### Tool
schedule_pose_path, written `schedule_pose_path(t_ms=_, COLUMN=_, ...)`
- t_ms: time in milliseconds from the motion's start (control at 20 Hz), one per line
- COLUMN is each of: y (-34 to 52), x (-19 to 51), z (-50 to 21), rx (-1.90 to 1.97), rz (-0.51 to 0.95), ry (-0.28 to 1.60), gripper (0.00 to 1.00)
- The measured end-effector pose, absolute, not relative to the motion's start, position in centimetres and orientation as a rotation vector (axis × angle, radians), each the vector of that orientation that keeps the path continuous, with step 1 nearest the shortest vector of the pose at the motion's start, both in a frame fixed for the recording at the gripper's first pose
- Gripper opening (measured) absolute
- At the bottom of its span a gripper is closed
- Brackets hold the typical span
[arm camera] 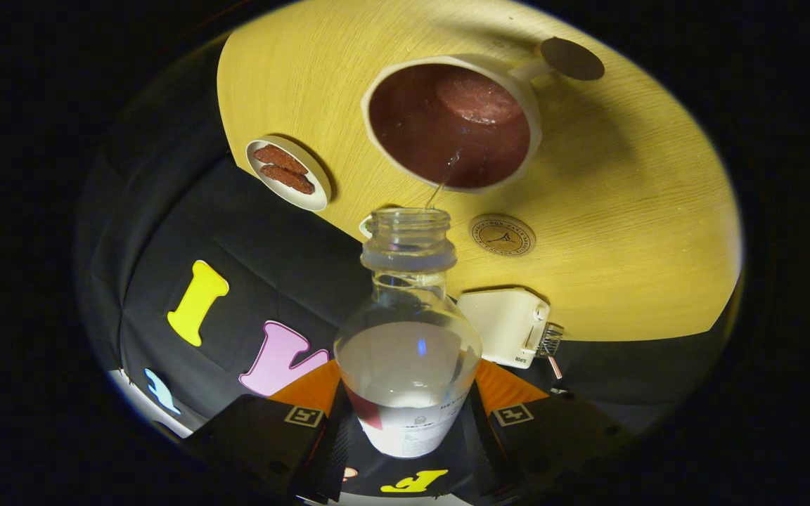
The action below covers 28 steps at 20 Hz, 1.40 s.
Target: Take the bottle from table, then pour the juice into the cup, finally place the bottle on the coaster
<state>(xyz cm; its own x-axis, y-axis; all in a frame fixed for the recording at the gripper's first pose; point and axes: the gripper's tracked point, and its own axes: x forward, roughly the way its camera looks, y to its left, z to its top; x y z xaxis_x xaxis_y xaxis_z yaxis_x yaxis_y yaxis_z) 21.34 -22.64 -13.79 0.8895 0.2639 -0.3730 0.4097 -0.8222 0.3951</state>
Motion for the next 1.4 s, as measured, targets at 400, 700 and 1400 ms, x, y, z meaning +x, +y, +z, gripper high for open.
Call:
schedule_pose_path(t_ms=400, y=-23.05, x=21.43, z=-14.28, rx=2.603, rz=-0.441, ry=0.491, gripper=0.72)
schedule_pose_path(t_ms=700, y=-22.57, x=21.3, z=-14.33, rx=2.595, rz=-0.446, ry=0.52, gripper=0.71)
schedule_pose_path(t_ms=1400, y=-22.84, x=21.01, z=-14.34, rx=2.548, rz=-0.471, ry=0.523, gripper=0.72)
